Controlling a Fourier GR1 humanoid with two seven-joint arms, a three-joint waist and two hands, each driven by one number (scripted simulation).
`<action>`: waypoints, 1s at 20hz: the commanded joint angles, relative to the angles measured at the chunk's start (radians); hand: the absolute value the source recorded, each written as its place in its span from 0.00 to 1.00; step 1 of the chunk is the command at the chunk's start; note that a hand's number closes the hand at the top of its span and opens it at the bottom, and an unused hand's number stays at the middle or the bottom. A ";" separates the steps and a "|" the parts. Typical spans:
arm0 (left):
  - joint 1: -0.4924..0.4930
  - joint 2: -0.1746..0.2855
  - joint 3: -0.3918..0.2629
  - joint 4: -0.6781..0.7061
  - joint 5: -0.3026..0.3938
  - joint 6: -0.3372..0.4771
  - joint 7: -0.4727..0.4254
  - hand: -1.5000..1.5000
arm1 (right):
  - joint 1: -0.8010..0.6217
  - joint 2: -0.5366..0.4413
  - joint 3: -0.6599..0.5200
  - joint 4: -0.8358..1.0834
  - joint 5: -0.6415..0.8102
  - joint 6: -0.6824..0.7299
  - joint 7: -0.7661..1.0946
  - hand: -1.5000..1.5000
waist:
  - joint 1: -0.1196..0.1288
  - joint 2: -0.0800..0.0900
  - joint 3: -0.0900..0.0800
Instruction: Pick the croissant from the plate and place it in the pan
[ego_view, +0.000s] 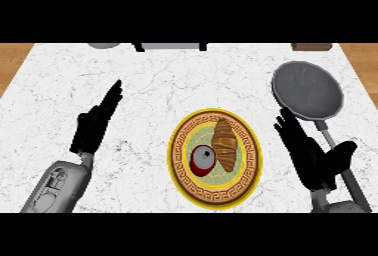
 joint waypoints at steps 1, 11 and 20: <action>0.029 -0.062 0.033 0.104 -0.002 0.033 -0.071 0.50 | -0.014 0.050 0.013 0.021 0.076 -0.046 -0.052 1.00 | 0.011 -0.004 -0.004; 0.244 -0.155 0.162 0.041 0.203 0.104 0.051 0.50 | 0.033 0.045 0.193 -0.036 0.710 -0.584 -0.201 0.00 | 0.020 -0.026 -0.011; 0.311 -0.162 0.163 -0.050 0.217 0.112 0.057 0.50 | 0.192 0.278 0.301 0.106 1.310 -0.908 0.047 0.00 | 0.007 -0.014 -0.011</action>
